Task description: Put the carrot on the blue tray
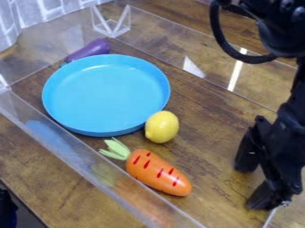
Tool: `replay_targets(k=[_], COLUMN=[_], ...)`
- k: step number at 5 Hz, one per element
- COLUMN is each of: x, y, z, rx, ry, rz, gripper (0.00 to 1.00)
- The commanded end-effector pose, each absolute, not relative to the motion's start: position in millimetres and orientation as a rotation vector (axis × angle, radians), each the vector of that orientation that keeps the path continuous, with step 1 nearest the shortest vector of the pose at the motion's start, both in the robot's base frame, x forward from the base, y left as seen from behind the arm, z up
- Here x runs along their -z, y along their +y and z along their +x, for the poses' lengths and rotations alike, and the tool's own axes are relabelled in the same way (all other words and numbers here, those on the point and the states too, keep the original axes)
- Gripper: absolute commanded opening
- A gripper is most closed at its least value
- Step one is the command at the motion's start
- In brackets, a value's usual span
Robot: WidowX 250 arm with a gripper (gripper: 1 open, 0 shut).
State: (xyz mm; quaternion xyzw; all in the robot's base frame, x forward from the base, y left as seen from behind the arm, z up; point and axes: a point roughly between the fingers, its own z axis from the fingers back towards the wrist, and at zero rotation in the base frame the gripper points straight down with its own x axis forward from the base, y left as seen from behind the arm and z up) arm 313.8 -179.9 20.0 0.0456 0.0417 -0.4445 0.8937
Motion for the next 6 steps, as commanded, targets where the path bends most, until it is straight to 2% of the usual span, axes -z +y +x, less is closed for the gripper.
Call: replay_targets(k=[1, 3, 4, 5, 6], x=[-24.8, -22.3, -21.4, -20.8, -29.6], y=[-178, -171, -168, -170, -177], z=[320, 328, 330, 332, 333], rx=[0.949, 0.962, 0.969, 0.974, 0.981], ry=[0.075, 0.095, 0.101, 0.106, 0.109], rz=[0.098, 0.106, 0.109, 0.111, 0.121], gripper=[1.0, 1.0, 0.0, 0.0, 0.0])
